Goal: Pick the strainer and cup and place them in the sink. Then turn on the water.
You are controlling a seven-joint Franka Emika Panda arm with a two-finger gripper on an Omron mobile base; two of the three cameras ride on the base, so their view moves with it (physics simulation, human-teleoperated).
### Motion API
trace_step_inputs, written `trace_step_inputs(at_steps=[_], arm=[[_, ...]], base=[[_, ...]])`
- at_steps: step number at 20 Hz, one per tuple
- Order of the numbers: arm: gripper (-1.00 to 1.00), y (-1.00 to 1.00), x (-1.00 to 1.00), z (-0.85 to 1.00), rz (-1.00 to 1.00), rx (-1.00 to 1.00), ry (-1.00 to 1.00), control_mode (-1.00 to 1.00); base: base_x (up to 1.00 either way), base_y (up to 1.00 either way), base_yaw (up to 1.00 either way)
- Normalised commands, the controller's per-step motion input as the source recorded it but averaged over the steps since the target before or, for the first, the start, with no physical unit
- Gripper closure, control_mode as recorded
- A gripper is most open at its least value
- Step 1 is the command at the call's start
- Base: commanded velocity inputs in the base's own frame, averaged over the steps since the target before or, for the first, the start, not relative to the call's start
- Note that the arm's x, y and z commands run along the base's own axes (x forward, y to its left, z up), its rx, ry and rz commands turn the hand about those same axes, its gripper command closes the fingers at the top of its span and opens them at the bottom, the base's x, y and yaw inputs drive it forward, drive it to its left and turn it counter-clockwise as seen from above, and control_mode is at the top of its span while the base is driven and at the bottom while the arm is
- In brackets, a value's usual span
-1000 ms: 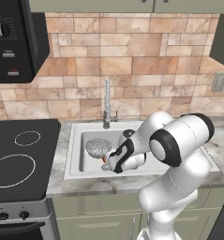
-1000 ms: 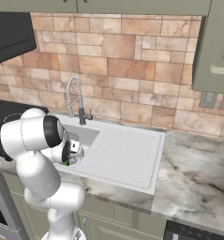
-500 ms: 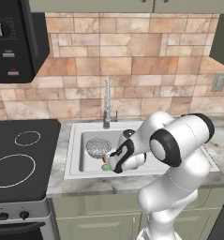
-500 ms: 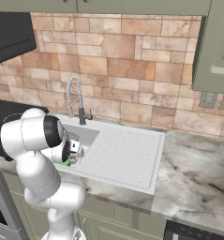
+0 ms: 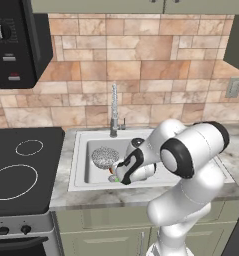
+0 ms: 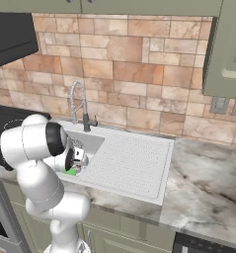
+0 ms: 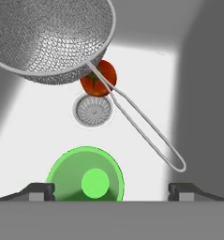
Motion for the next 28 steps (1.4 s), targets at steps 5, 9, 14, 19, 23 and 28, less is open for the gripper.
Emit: trace_step_inputs(at_steps=[5, 9, 14, 19, 23, 28], arm=[[-1.0, 0.0, 0.0, 0.28, 0.0, 0.0, 0.0, -1.0], [-1.0, 0.0, 0.0, 0.44, 0.0, 0.0, 0.0, -1.0], [-1.0, 0.0, -0.04, 0.48, 0.0, 0.0, 0.0, -1.0], [-1.0, 0.0, -0.07, 0.34, 0.0, 0.0, 0.03, -1.0], [-1.0, 0.0, -0.09, 0.11, 0.0, 0.0, 0.07, -1.0], [-1.0, -0.13, -0.09, 0.03, 0.0, 0.0, 0.07, -1.0]], base=[[0.0, 0.0, 0.0], [0.0, 0.0, 0.0], [0.0, 0.0, 0.0], [0.0, 0.0, 0.0], [0.0, 0.0, 0.0], [0.0, 0.0, 0.0]])
